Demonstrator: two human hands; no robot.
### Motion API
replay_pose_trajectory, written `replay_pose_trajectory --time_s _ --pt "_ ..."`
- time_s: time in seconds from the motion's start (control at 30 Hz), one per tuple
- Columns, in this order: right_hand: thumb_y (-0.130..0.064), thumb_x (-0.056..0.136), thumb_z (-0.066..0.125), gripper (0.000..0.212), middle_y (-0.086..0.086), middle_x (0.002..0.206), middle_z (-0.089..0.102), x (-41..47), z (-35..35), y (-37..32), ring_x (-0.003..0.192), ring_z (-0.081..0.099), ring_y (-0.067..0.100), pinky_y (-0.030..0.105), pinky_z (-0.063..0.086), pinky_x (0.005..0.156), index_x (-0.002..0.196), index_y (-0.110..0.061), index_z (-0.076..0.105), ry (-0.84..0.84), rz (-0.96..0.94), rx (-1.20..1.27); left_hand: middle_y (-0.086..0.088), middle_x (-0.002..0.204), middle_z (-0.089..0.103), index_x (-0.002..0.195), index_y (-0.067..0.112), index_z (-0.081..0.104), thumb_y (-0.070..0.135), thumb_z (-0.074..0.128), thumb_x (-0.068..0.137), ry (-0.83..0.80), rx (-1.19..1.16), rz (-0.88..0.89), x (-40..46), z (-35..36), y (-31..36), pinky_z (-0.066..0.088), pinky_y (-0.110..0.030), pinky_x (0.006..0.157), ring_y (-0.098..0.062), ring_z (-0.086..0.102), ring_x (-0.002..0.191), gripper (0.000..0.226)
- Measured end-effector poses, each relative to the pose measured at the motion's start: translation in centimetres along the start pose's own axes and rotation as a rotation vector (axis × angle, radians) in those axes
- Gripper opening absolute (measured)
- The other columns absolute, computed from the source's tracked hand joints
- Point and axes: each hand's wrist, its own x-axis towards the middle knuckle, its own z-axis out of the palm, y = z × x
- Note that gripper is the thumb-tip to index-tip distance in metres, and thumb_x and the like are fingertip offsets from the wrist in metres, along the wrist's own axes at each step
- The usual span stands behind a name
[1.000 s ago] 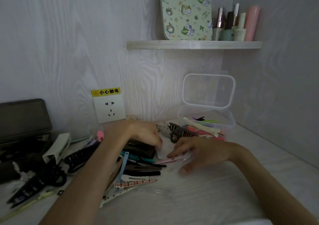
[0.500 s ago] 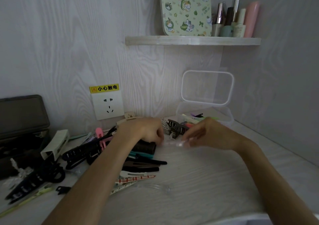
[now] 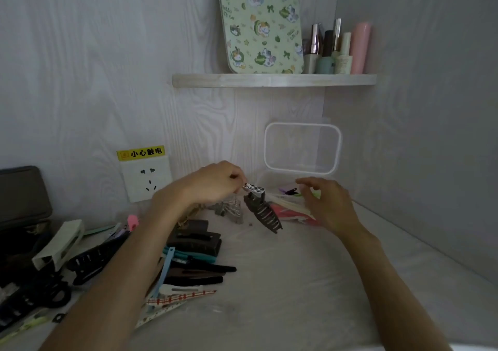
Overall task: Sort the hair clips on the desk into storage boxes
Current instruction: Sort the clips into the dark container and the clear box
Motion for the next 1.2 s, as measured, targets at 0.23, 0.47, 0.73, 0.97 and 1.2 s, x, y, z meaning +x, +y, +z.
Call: replay_pose_trajectory --time_s 0.23,0.47,0.73,0.97,1.2 --pt "-0.022 0.094 0.049 0.024 -0.004 0.098 0.072 -0.1 0.1 -0.3 0.085 0.062 0.016 0.022 0.031 0.068 0.094 -0.022 0.073 0.032 0.003 0.026 0.001 0.067 0.044 0.087 0.008 0.066 0.018 0.045 0.094 -0.054 -0.173 -0.318 -0.4 -2.3 0.7 0.037 -0.022 0.058 -0.011 0.035 0.059 0.025" --pt "-0.022 0.096 0.045 0.026 0.001 0.103 0.07 0.2 0.4 0.6 0.09 0.063 0.017 0.03 0.049 0.078 0.105 -0.016 0.069 0.216 0.09 0.205 0.003 0.112 0.063 0.117 0.015 0.061 0.02 0.048 0.096 0.26 -0.201 0.187 4.5 2.9 1.7 0.043 -0.024 0.087 -0.009 0.057 0.099 0.025" --pt "-0.017 0.087 0.06 0.017 -0.003 0.098 0.07 0.4 0.9 1.2 0.091 0.059 0.014 0.019 0.041 0.076 0.101 -0.021 0.069 0.218 0.011 0.165 0.002 0.14 0.049 0.131 0.024 0.052 0.026 0.053 0.094 0.15 -0.11 0.186 2.9 4.6 -1.6 0.033 -0.039 0.112 -0.014 0.043 0.13 0.038" --pt "-0.021 0.083 0.068 0.007 0.002 0.084 0.07 -2.7 -0.6 -5.2 0.065 0.057 0.0 0.005 0.045 0.061 0.087 -0.015 0.071 -0.169 -0.1 0.556 0.022 0.097 0.064 0.102 0.032 0.066 0.031 0.06 0.088 0.458 -0.036 0.174 -10.3 3.1 -5.7 0.04 -0.008 0.08 0.005 0.054 0.094 0.016" --pt "-0.03 0.09 0.059 0.021 -0.012 0.088 0.06 -9.7 2.6 -9.2 0.076 0.054 0.002 0.014 0.042 0.067 0.107 -0.027 0.069 -0.655 -0.393 0.269 0.022 0.084 0.067 0.096 0.025 0.073 0.029 0.064 0.087 0.013 -0.069 0.0 -14.4 1.7 -8.5 0.042 -0.003 0.068 0.012 0.059 0.078 0.013"
